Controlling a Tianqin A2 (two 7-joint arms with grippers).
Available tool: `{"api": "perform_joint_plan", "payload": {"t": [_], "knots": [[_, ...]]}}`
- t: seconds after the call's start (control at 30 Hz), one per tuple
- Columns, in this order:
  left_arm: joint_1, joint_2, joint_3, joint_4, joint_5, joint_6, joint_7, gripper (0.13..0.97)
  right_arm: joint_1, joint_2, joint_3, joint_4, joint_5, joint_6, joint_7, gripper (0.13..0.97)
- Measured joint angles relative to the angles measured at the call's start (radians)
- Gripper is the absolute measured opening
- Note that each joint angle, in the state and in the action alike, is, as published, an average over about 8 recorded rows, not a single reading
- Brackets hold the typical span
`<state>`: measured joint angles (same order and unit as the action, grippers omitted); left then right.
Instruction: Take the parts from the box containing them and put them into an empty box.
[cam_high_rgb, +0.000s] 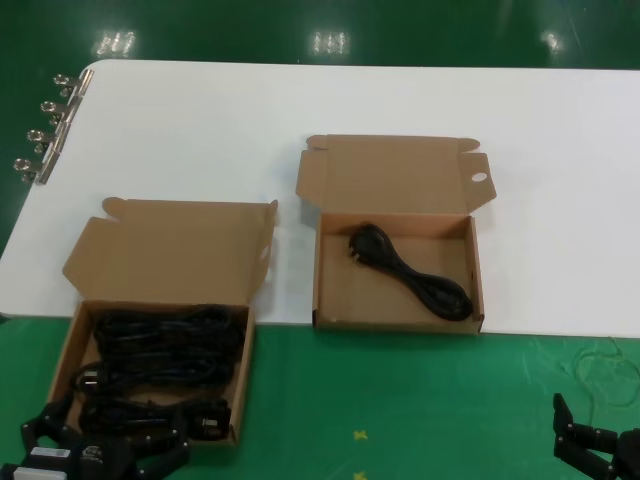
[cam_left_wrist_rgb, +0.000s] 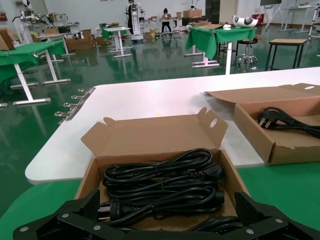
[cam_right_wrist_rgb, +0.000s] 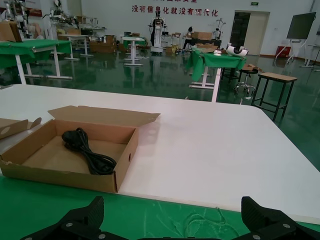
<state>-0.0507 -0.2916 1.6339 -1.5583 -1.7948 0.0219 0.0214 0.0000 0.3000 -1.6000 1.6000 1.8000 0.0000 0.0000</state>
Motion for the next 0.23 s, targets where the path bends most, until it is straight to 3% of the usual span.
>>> {"api": "perform_joint_plan", "payload": {"t": [0.23], "knots": [[0.000,0.000,0.000,0.000,0.000,0.000,0.000,0.966,0.000,0.000,0.000,0.000,0.000,0.000,0.000,0.966]]}}
